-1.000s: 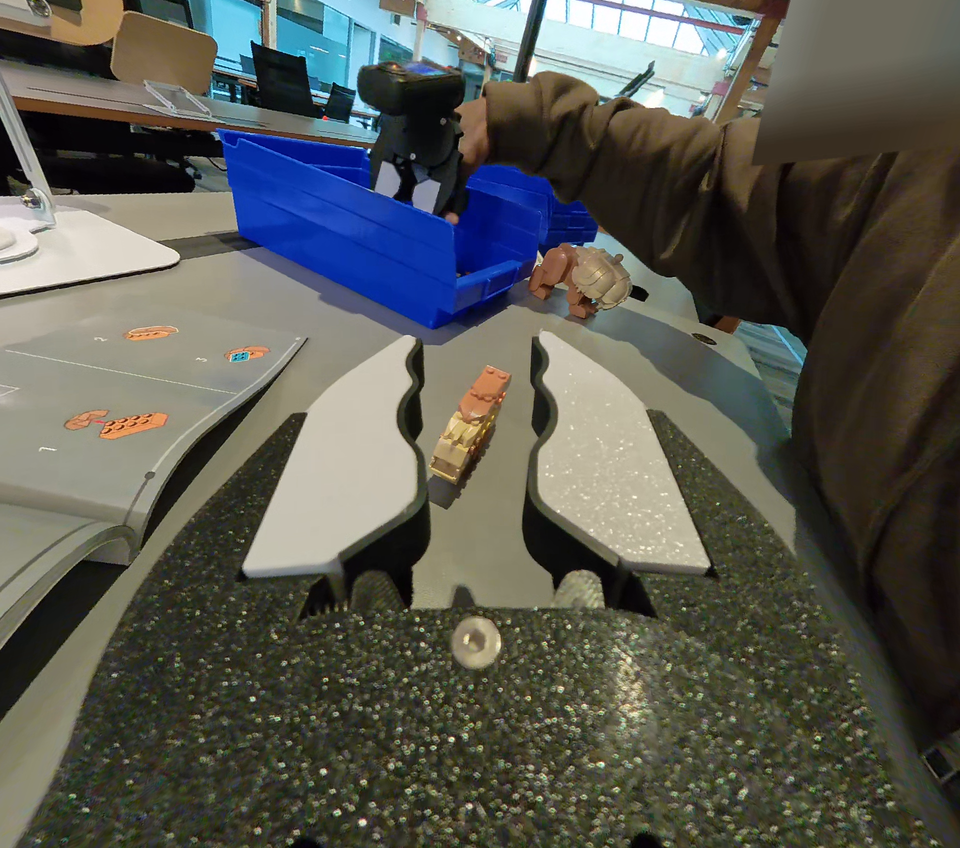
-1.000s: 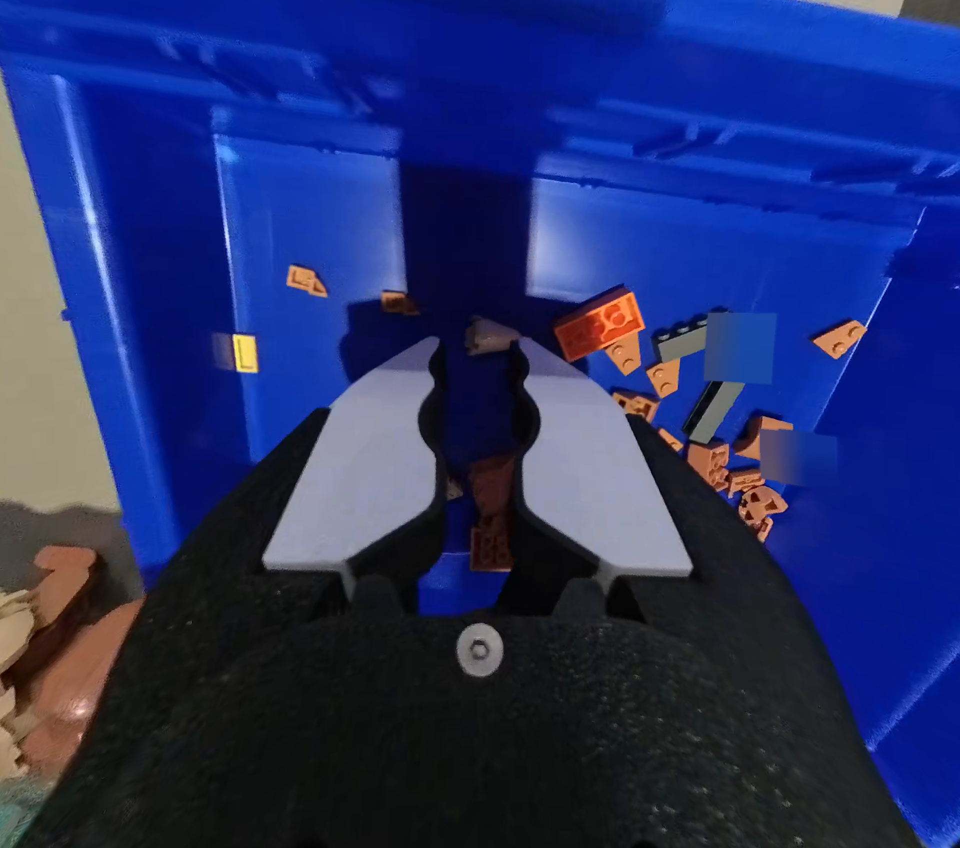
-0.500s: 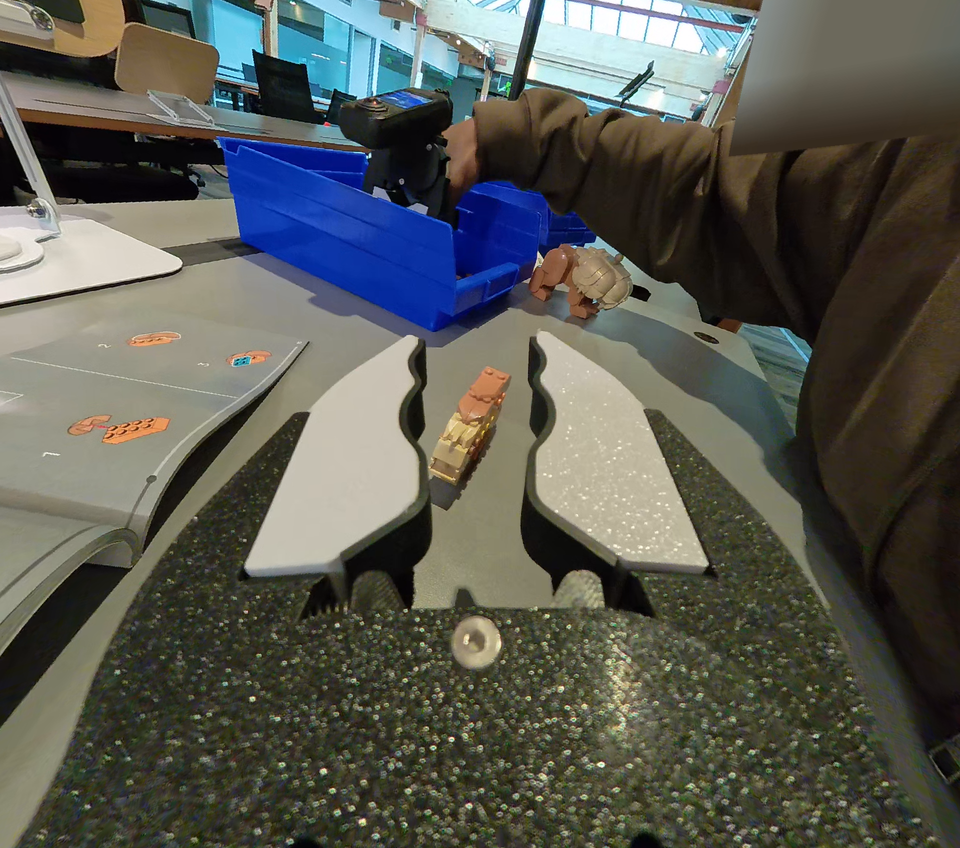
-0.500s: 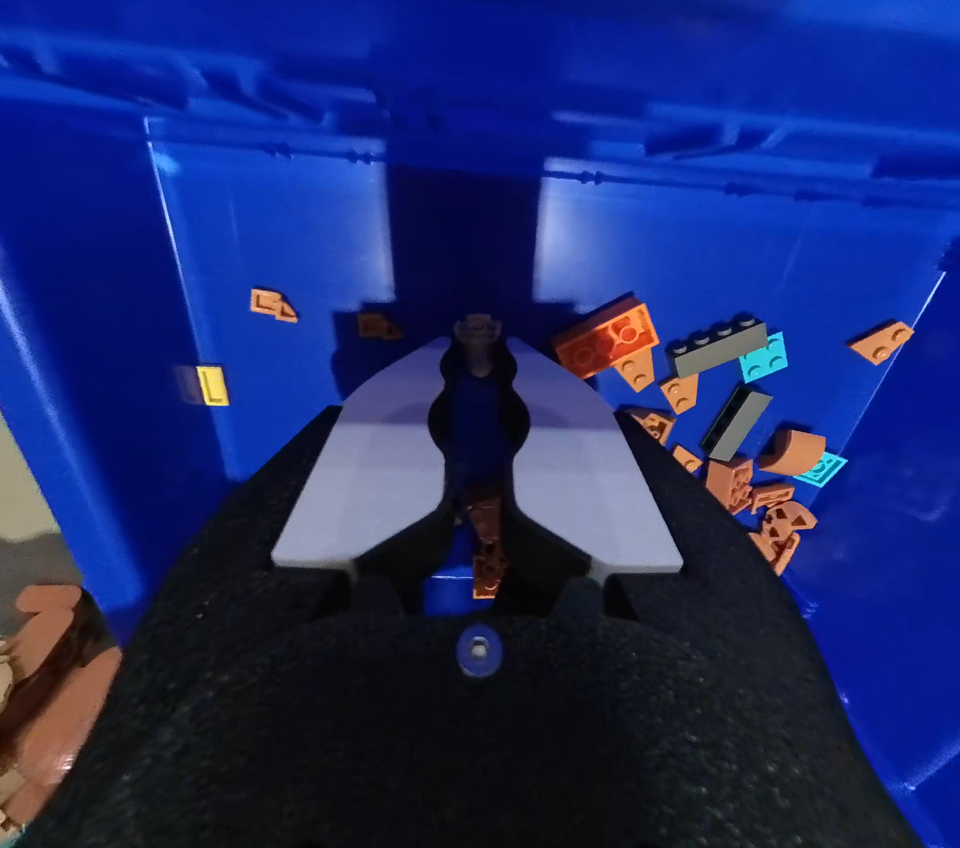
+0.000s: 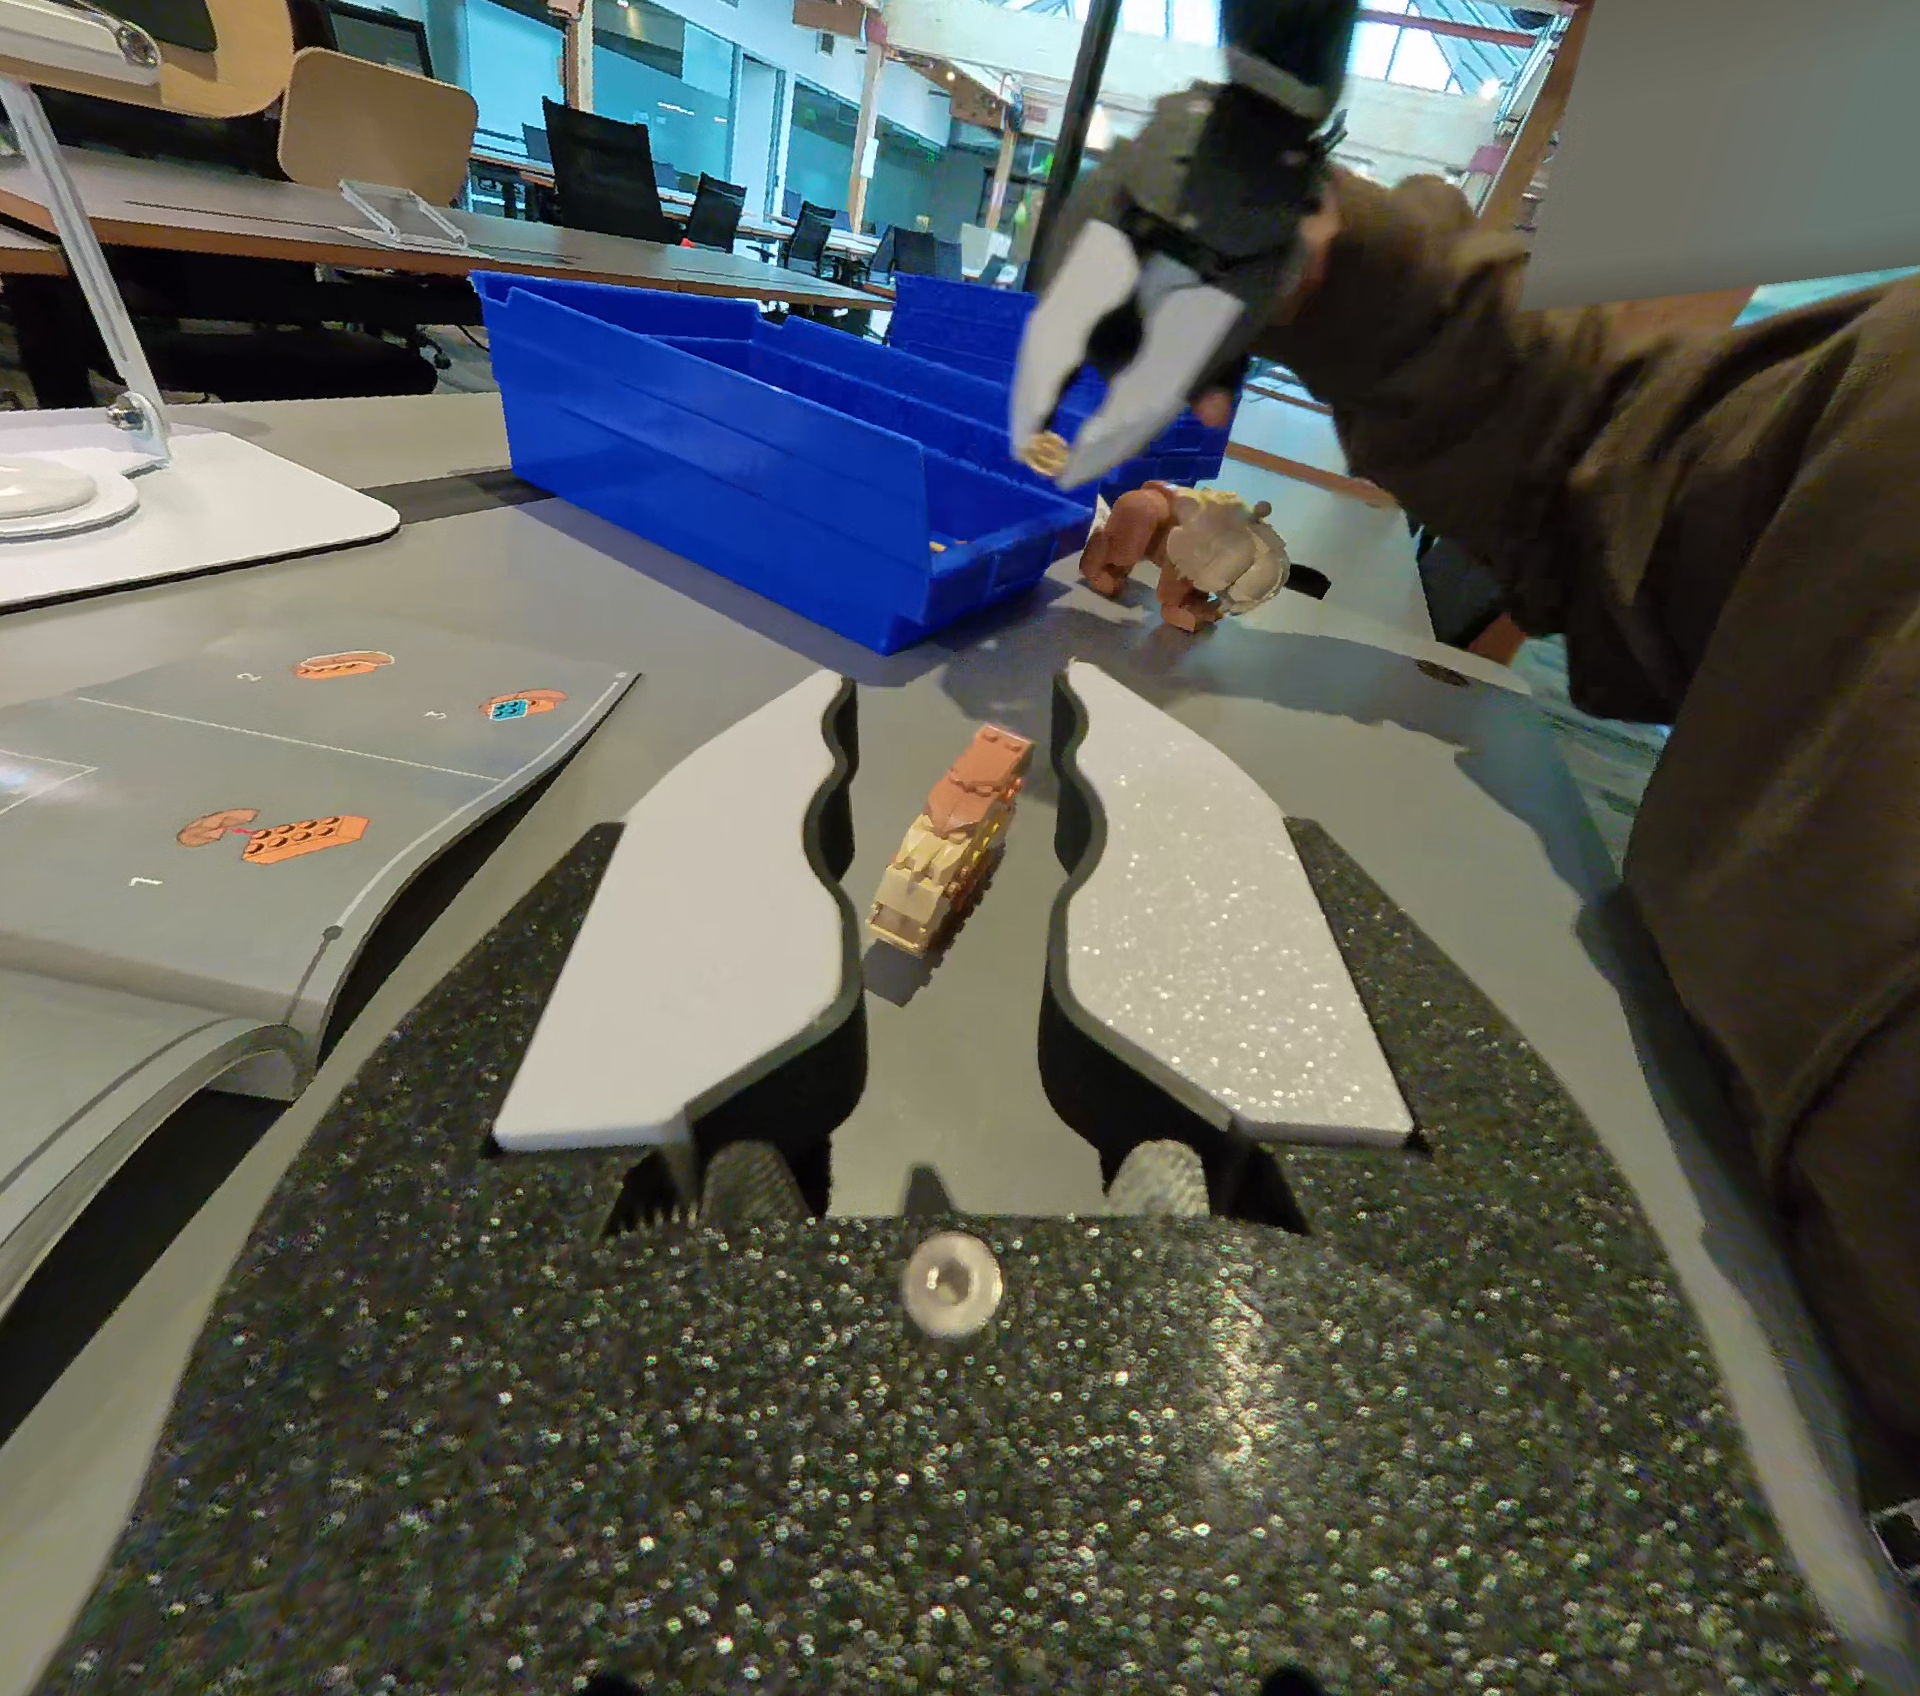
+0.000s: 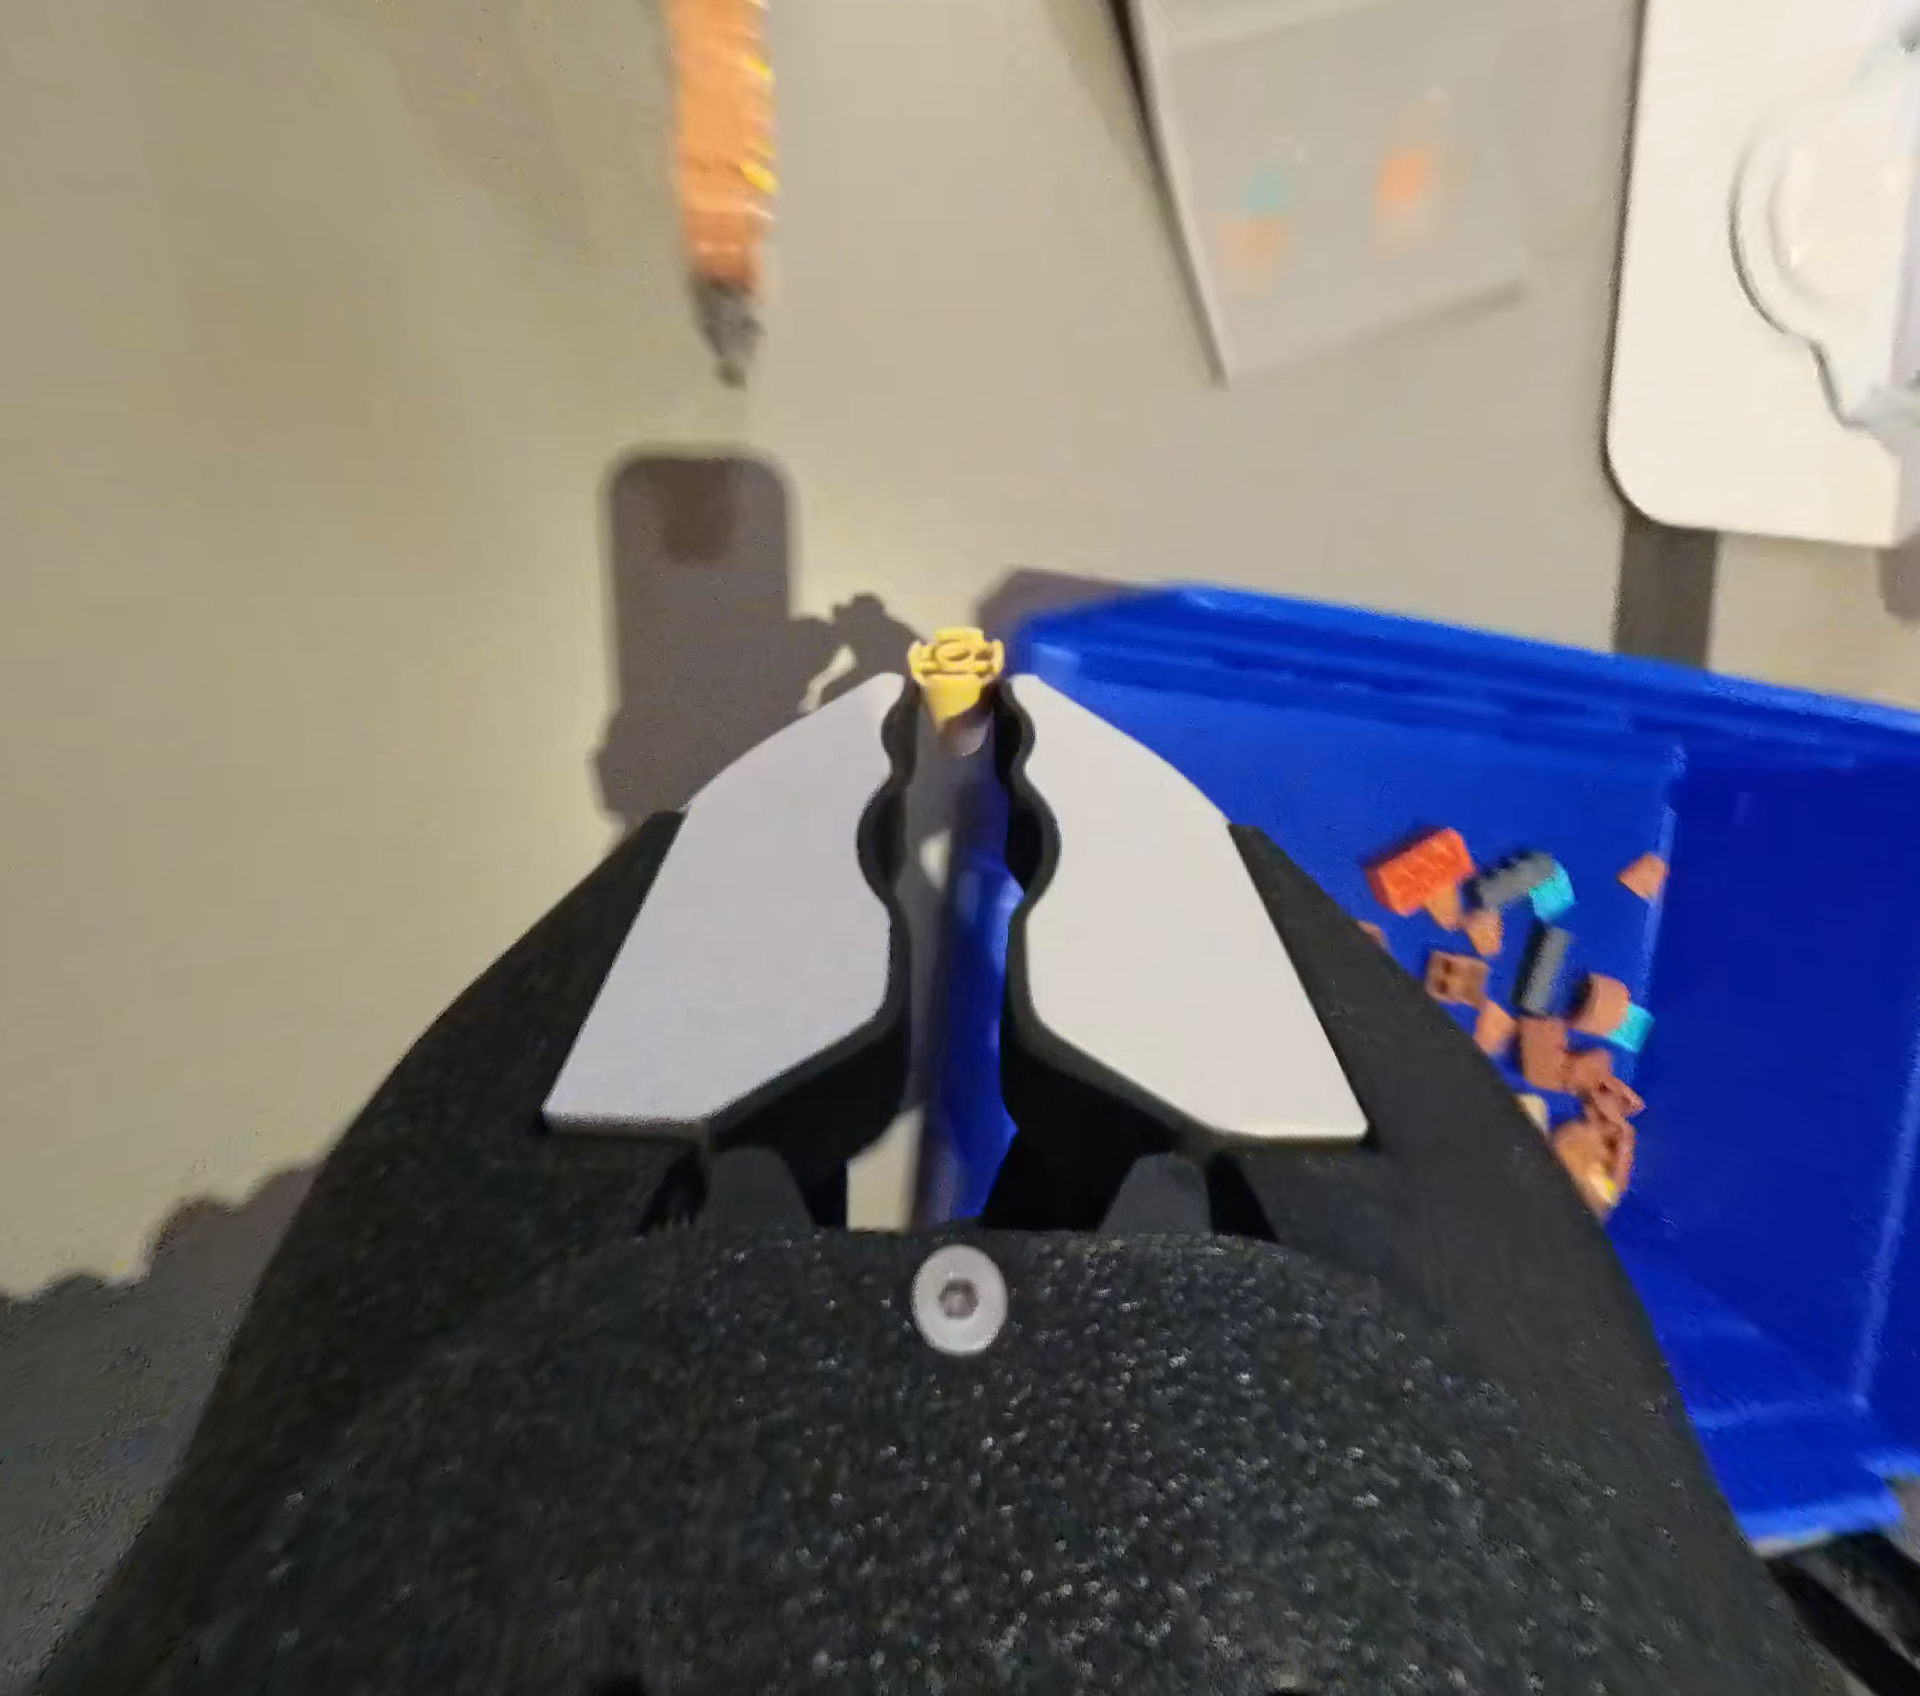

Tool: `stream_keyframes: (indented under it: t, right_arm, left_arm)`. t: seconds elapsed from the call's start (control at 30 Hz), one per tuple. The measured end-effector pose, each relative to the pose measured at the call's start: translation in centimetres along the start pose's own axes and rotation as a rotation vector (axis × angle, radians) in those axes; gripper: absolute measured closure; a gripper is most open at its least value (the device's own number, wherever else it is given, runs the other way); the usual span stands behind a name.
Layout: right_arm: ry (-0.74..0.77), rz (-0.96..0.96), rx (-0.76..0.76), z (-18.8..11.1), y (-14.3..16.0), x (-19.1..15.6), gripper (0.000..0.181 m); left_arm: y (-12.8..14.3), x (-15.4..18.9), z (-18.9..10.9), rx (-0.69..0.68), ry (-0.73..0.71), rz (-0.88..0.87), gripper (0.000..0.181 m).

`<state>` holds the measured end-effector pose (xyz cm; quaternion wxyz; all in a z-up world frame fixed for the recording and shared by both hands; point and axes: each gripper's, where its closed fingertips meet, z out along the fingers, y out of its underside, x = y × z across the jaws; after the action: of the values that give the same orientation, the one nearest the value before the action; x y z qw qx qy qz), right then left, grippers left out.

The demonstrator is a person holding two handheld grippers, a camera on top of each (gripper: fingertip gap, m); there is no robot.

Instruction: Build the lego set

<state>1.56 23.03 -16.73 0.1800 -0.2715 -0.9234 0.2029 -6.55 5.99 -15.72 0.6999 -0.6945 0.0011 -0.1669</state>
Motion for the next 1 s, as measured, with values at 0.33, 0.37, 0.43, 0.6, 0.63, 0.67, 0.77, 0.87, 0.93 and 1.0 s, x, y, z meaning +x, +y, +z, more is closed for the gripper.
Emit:
stream_keyframes:
  t: [0.33, 0.37, 0.43, 0.6, 0.63, 0.67, 0.77, 0.87, 0.93, 1.0]
  right_arm:
    - [-0.115, 0.101, -0.024, 8.3, -1.5, -11.5, 0.167]
    - [-0.124, 0.108, -0.028, 8.6, -1.4, -11.6, 0.167]
    - [-0.14, 0.122, -0.024, 9.0, -1.3, -11.6, 0.167]
    - [-0.153, 0.151, 0.002, 9.2, -1.4, -11.2, 0.162]
    - [-0.155, 0.156, 0.011, 9.2, -1.5, -11.1, 0.16]
    - [-0.157, 0.163, 0.024, 9.0, -1.6, -11.0, 0.157]
    - [-0.151, 0.177, 0.061, 8.2, -1.9, -10.5, 0.152]
    - [-0.135, 0.173, 0.09, 6.4, -1.9, -9.5, 0.148]
    - [-0.102, 0.164, 0.097, 4.7, -1.6, -8.2, 0.145]
    - [-0.053, 0.154, 0.096, 2.6, -0.9, -6.4, 0.145]
  left_arm:
    - [0.3, 0.5, 0.2, -0.016, 0.004, -0.003, 0.146]
    - [0.3, 0.5, 0.2, -0.016, 0.004, -0.005, 0.146]
    - [0.3, 0.4, 0.2, -0.017, 0.005, -0.009, 0.146]
    - [0.3, 0.5, 0.2, -0.018, 0.009, -0.011, 0.146]
    - [0.3, 0.5, 0.2, -0.018, 0.009, -0.012, 0.146]
    - [0.3, 0.5, 0.2, -0.018, 0.01, -0.014, 0.146]
    - [0.3, 0.4, 0.2, -0.018, 0.011, -0.022, 0.146]
    - [0.3, 0.3, 0.2, -0.016, 0.012, -0.03, 0.146]
    - [0.3, 0.3, 0.2, -0.015, 0.013, -0.032, 0.146]
    - [0.3, 0.3, 0.2, -0.016, 0.014, -0.034, 0.146]
